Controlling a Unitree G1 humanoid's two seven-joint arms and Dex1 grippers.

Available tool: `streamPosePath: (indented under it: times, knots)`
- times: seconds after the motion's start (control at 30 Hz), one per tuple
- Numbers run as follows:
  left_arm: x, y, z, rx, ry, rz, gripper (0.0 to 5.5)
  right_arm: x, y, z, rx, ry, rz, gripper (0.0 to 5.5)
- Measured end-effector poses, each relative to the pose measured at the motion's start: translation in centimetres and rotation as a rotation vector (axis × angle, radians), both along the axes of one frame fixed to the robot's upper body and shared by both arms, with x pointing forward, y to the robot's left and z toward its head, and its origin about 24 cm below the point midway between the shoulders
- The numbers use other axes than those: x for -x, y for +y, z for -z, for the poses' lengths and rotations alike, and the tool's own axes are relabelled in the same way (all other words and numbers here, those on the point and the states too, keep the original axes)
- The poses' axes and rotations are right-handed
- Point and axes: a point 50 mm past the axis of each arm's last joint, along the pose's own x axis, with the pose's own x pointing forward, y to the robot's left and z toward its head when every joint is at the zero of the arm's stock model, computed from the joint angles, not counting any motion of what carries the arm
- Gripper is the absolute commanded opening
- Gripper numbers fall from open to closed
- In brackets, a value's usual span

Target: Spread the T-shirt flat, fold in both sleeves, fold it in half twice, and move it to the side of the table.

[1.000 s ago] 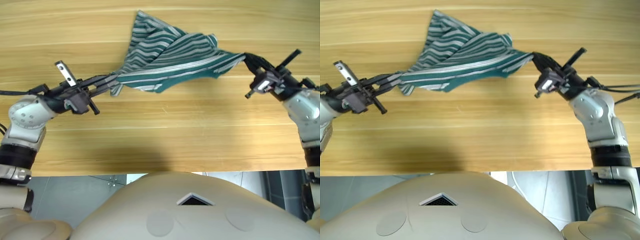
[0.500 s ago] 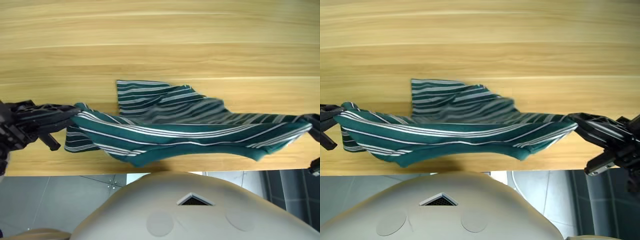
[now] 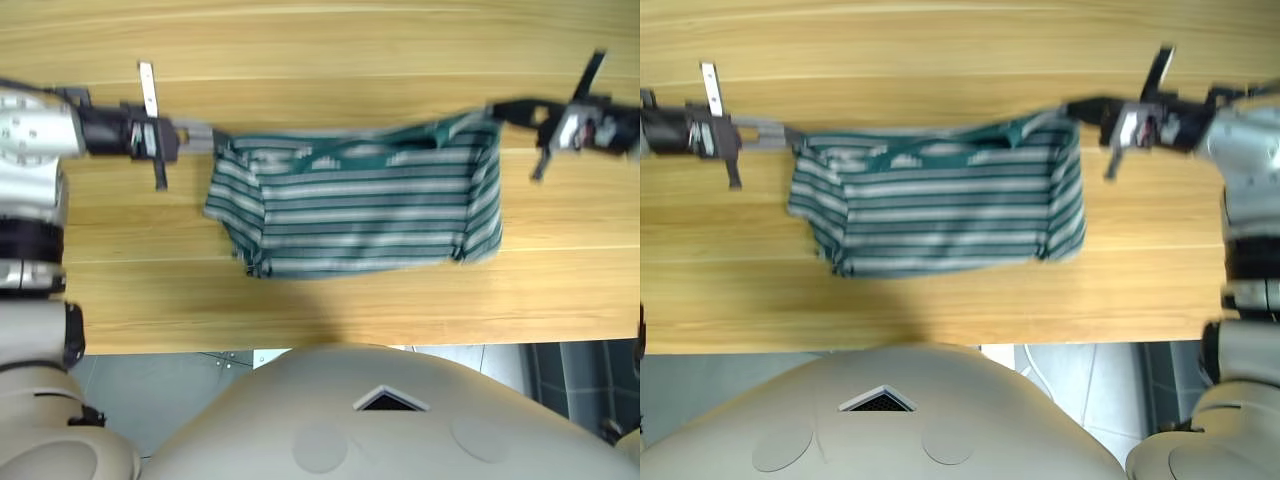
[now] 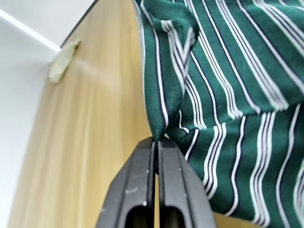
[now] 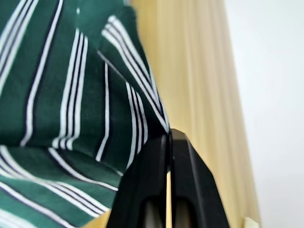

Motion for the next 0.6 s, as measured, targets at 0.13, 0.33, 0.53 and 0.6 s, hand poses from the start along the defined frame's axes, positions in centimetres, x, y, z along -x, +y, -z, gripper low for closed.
streamPosePath:
  times: [0.13, 0.33, 0.53, 0.6]
  knots:
    - [-6.0, -2.2, -8.2, 0.205, -0.314, -0.25, 0.01, -5.8, 2.2, -7.5, -0.145, -0.3, 0.202, 0.0]
    - [-5.3, 2.7, -22.1, 0.717, -0.882, -0.606, 0.01, -6.1, -2.9, -17.3, -0.389, -0.798, 0.589, 0.0]
    - [-2.4, 9.0, -8.1, 0.473, -0.836, -0.729, 0.01, -1.9, -11.4, -7.5, -0.262, -0.78, 0.833, 0.0]
    - [-1.3, 7.9, -1.6, 0.367, -0.621, -0.645, 0.01, -1.3, -10.5, -5.8, -0.227, -0.75, 0.763, 0.0]
